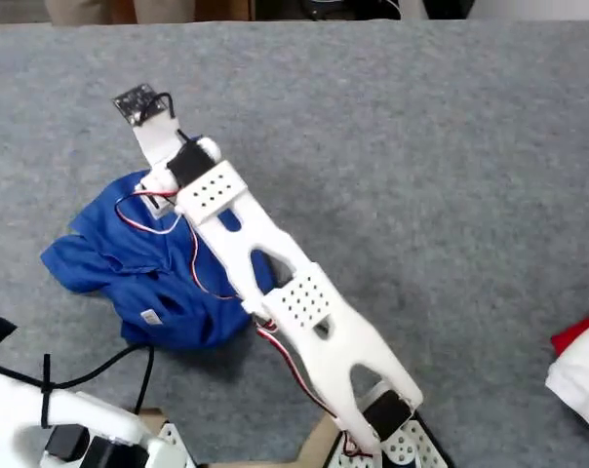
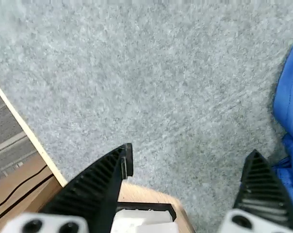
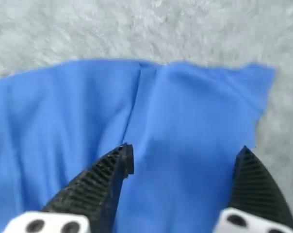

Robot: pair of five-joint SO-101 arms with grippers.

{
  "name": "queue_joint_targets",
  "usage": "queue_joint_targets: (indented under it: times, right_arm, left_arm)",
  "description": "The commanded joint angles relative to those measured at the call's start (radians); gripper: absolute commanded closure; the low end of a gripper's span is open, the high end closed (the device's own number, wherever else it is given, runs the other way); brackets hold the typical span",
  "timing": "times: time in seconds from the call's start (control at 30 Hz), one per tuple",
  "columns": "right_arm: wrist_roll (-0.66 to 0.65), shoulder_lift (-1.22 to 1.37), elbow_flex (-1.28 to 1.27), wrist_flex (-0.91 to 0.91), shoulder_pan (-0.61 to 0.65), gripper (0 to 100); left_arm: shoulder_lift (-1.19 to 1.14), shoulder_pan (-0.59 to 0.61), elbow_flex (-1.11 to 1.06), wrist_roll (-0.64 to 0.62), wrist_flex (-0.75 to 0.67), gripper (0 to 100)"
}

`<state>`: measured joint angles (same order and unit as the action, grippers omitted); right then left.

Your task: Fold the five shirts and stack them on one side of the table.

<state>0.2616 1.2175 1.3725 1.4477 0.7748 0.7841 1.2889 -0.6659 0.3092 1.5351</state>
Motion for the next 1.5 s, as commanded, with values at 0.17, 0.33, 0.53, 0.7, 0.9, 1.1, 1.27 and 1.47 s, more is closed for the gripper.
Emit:
queue_joint_targets:
  times: [0.17, 0.33, 0.53, 0.7, 0.9, 1.1, 1.27, 1.47]
  right_arm:
    - [0.081, 0.117, 0.081, 0.16, -0.047, 67.3]
    - [0.098, 0.131, 0.082, 0.224, -0.102, 86.3]
    - [0.097, 0.094, 0.105, 0.339, -0.199, 98.4]
    - [0.097, 0.002, 0.079, 0.341, -0.341, 99.3]
    - [0.089, -0.154, -0.165, 0.341, -0.515, 99.3]
    - [-0.023, -0.348, -0.513, 0.341, -0.642, 99.2]
    - [-0.124, -0.49, -0.769, 0.341, -0.728, 98.8]
    - [-0.153, -0.627, -0.843, 0.341, -0.785, 72.7]
  left_arm:
    - [0.021, -0.002, -0.003, 0.008, -0.012, 64]
    - [0.019, -0.003, -0.003, 0.008, -0.012, 64]
    - [0.021, -0.034, -0.003, 0.008, -0.012, 64]
    - [0.021, -0.034, 0.0, 0.009, -0.012, 64]
    - [0.019, -0.035, -0.003, 0.086, -0.012, 64]
    - [0.019, -0.068, -0.003, 0.104, -0.012, 64]
    - [0.021, -0.153, -0.003, 0.1, -0.012, 64]
    - [0.021, -0.224, -0.003, 0.1, -0.011, 64]
